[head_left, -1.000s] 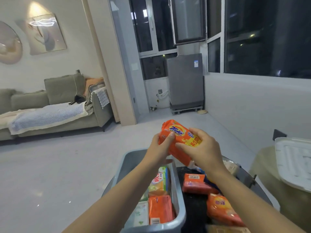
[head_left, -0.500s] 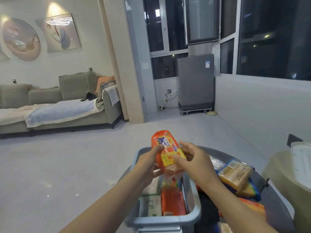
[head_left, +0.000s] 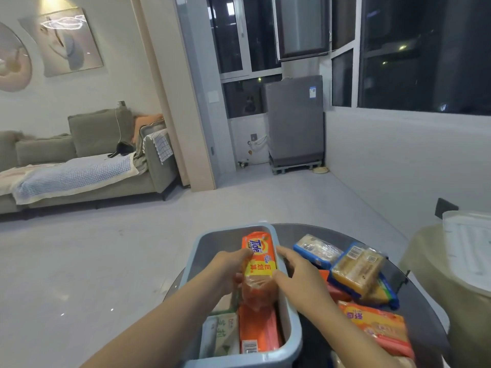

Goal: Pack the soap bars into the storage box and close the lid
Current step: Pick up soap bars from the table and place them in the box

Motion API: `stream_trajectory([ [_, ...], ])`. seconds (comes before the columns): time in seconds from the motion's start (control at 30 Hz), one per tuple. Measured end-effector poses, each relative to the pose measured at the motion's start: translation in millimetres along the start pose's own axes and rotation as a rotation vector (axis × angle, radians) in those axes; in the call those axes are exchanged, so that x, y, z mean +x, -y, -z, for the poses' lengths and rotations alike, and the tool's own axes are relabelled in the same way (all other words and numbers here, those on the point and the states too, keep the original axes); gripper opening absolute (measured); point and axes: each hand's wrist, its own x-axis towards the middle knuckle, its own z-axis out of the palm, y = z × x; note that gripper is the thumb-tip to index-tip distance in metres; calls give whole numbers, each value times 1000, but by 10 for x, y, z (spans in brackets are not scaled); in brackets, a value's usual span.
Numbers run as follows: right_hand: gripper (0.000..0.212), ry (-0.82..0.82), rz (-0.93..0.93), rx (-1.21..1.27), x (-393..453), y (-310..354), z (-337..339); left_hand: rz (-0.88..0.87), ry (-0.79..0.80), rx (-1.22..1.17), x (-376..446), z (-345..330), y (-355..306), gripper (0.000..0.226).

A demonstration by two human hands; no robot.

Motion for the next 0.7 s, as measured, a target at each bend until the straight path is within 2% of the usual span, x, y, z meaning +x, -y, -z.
stream_trajectory([
  [0.2, 55, 5, 2, 6, 6, -46, -3, -44, -126, -8, 114, -56, -9, 27],
  [0.43, 55, 37, 1, 6, 8, -50, 16, -72, -87, 30, 49, -92, 38, 23],
  [0.57, 54, 82, 7, 74, -24, -66, 78, -200, -88, 107, -91, -118, 4, 26],
  [0.7, 47, 77, 14, 189, -65, -91, 185, -360, -135, 150, -308, -145, -23, 40],
])
